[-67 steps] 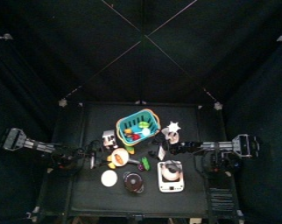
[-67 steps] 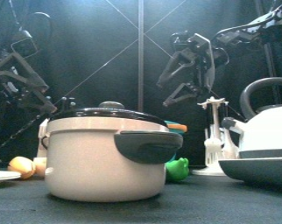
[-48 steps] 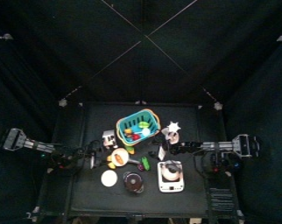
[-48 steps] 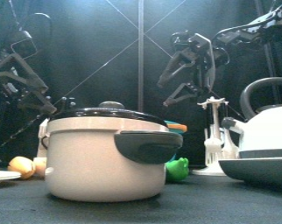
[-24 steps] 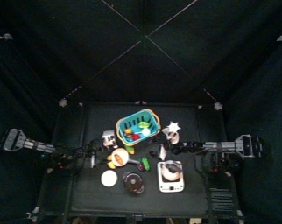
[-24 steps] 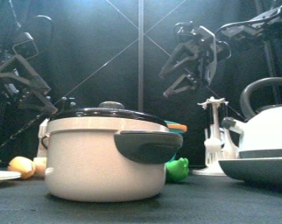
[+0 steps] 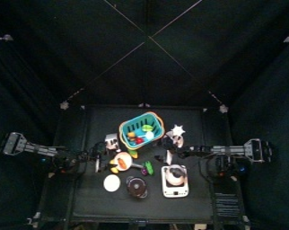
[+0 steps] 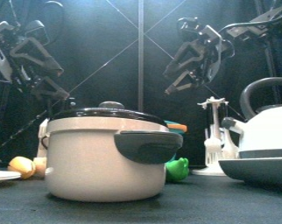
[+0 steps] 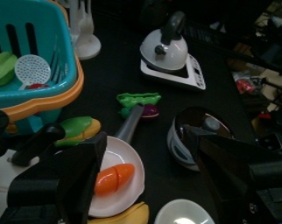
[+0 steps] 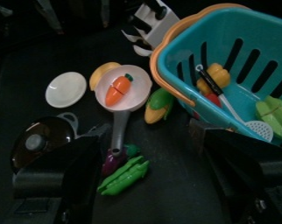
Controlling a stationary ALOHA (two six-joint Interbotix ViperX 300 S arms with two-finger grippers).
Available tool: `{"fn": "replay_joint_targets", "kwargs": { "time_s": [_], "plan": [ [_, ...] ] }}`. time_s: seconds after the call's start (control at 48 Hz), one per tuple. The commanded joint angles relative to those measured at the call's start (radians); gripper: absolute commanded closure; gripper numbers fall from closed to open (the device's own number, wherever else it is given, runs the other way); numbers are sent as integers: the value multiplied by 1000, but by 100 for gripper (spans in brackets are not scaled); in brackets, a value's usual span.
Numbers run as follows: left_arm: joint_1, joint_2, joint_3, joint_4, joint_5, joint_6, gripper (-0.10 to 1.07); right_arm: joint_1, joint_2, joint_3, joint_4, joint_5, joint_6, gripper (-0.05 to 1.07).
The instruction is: Grab pot lid
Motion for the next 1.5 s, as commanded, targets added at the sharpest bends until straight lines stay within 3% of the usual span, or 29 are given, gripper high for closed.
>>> {"fn": "replay_joint_targets", "kwargs": {
  "time_s": [0.0, 0.125, 0.542, 0.812, 1.125, 1.312, 1.479],
  "plan": [
    [18, 0, -46, 35, 32, 2, -4, 3, 5, -12, 2, -3, 0, 2],
    [20, 0, -44, 72, 32, -2, -4, 3, 26, -15, 2, -2, 2, 2],
    [-9, 3, -35, 71, 32, -3, -4, 3, 32, -20, 2, -2, 0, 2],
    [-103, 52, -41, 98, -12, 3, -4, 3, 32, -20, 2, -2, 2, 2],
    [-232, 267, -94, 222, -204, 8, -4, 2, 32, -14, 3, -3, 3, 2],
    [-259, 416, -163, 364, -285, 0, -4, 2, 32, -12, 25, -2, 3, 2],
    [-258, 526, -247, 417, -305, 8, -4, -2, 31, 2, 46, -2, 2, 2]
  ]
}}
